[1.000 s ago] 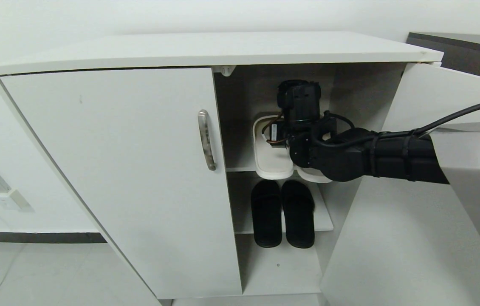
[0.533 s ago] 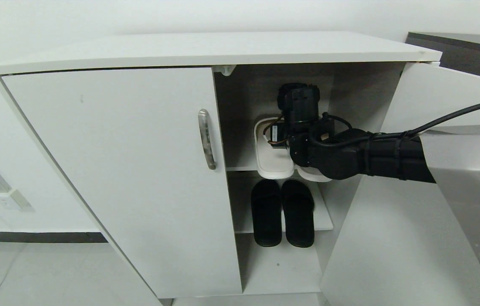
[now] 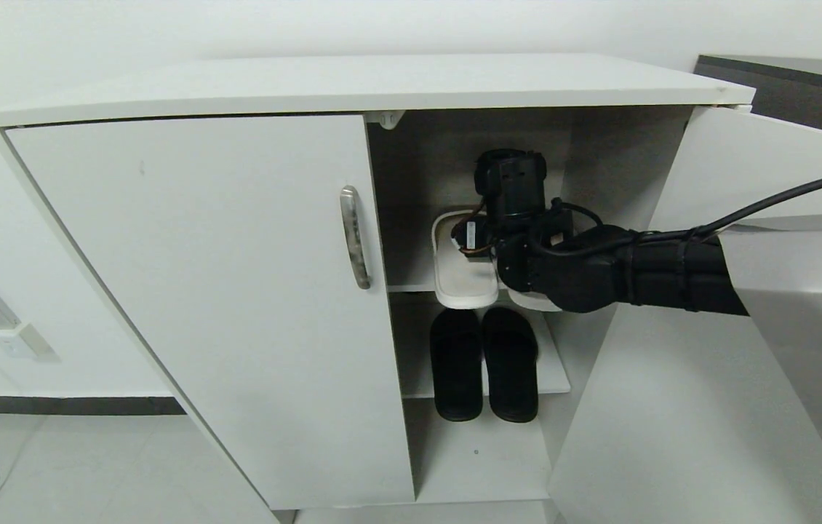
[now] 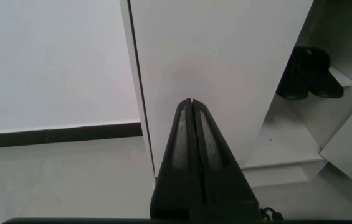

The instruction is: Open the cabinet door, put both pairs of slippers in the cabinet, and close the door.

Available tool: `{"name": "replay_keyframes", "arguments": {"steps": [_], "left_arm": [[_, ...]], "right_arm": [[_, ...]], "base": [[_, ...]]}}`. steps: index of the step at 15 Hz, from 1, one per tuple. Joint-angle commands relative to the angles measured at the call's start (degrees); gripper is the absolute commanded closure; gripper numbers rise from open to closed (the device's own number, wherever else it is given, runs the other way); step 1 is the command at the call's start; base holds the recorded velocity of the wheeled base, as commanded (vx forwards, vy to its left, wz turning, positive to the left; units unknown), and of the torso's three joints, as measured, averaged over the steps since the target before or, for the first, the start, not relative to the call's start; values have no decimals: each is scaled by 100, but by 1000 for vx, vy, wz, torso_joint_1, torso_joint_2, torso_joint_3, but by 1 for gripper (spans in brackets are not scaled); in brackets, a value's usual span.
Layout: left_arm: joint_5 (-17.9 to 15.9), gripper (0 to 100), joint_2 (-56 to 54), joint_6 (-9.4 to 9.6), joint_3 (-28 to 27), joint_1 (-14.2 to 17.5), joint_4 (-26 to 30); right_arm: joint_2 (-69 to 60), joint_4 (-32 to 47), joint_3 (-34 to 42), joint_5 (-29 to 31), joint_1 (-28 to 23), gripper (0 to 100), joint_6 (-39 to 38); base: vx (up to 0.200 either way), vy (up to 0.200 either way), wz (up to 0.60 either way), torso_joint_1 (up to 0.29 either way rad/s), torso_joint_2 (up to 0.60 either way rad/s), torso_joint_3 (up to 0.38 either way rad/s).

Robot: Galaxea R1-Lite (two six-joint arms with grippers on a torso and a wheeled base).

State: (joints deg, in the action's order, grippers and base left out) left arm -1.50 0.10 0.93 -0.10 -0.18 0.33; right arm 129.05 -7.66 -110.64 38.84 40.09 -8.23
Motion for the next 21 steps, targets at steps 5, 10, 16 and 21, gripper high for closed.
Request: {"name": "replay_keyframes", "arguments": {"steps": [5, 10, 16, 21], "left_arm": [[1, 100, -1, -5, 1, 1, 2], [1, 100, -1, -5, 1, 1, 2], [1, 100, -1, 4, 1, -8, 2], [-8, 100, -1, 13, 1, 1, 2]], "right_arm": [[-1110, -430, 1510, 71, 420, 0, -144], [-2147, -1256, 3330, 168, 930, 0, -135], [-2771, -2223, 5044, 159, 1492, 0, -109], [-2762, -2935, 5808, 98, 1651, 0, -74]], "base": [[0, 0, 0, 0, 0, 0], [0, 0, 0, 0, 0, 0], [0, 0, 0, 0, 0, 0], [0, 0, 0, 0, 0, 0]]}}
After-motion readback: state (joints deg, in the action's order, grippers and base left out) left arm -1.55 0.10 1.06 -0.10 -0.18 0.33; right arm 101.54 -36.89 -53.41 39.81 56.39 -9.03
